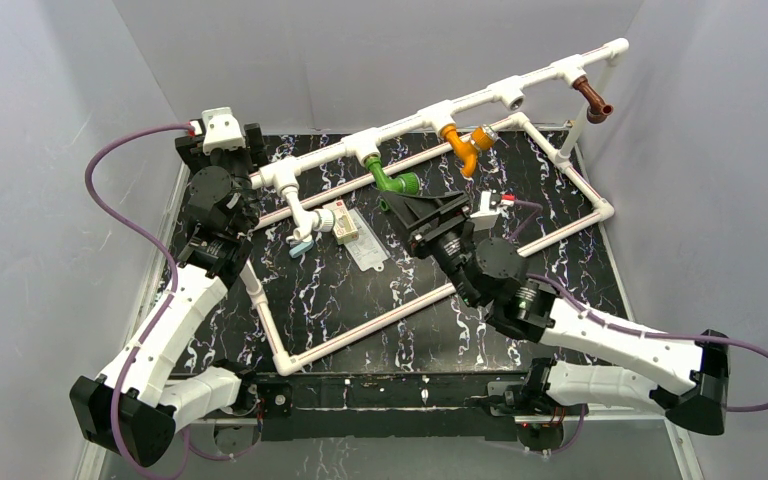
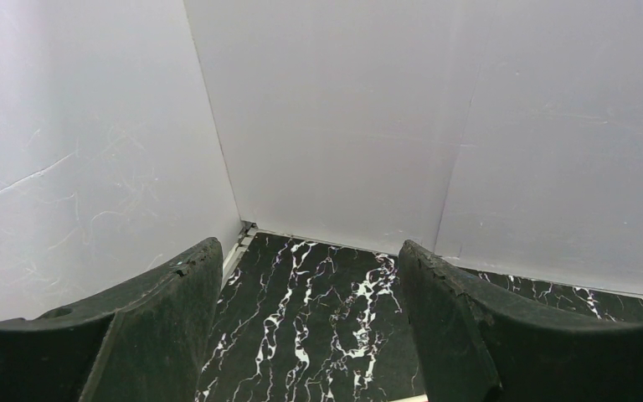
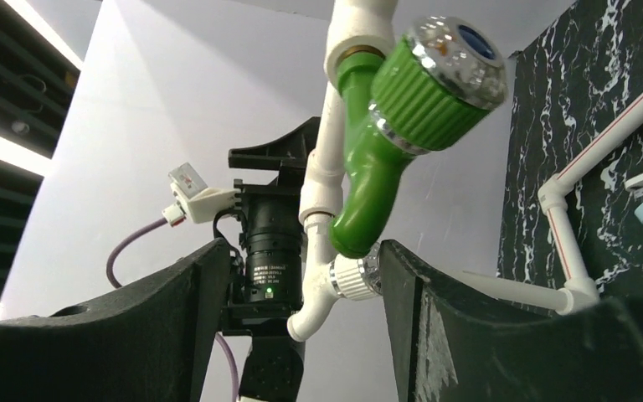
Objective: Install the water faucets
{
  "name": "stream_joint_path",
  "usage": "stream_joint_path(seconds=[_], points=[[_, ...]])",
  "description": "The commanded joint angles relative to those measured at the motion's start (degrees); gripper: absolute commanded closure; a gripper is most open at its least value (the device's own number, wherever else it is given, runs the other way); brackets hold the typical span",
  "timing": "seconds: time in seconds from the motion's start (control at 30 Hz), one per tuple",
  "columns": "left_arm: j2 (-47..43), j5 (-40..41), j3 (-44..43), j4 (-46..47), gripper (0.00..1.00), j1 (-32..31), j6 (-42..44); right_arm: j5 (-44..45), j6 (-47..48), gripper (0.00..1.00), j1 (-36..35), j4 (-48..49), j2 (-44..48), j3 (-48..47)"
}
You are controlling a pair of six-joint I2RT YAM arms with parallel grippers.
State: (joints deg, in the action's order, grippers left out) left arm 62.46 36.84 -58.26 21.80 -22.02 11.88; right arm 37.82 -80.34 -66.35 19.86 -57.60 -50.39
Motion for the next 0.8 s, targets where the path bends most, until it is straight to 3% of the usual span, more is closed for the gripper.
stream_joint_path(seconds=[0.0,0.2,0.77], points=[[7.4,-3.6,8.5,-25.1,0.26,-2.0,-1.2,-3.5,14.2,0.27,-0.1,-2.4,3.7,-0.9],[7.4,-3.5,8.6,-25.1,0.26,-2.0,-1.2,-6.0,33.3,0.27,-0.1,-6.5,7.4,-1.6],[7.6,-3.7,8.4,-25.2,0.26,-2.0,-1.2,-20.2,115.0,0.18,-0.1,-10.5,11.5,-4.0]])
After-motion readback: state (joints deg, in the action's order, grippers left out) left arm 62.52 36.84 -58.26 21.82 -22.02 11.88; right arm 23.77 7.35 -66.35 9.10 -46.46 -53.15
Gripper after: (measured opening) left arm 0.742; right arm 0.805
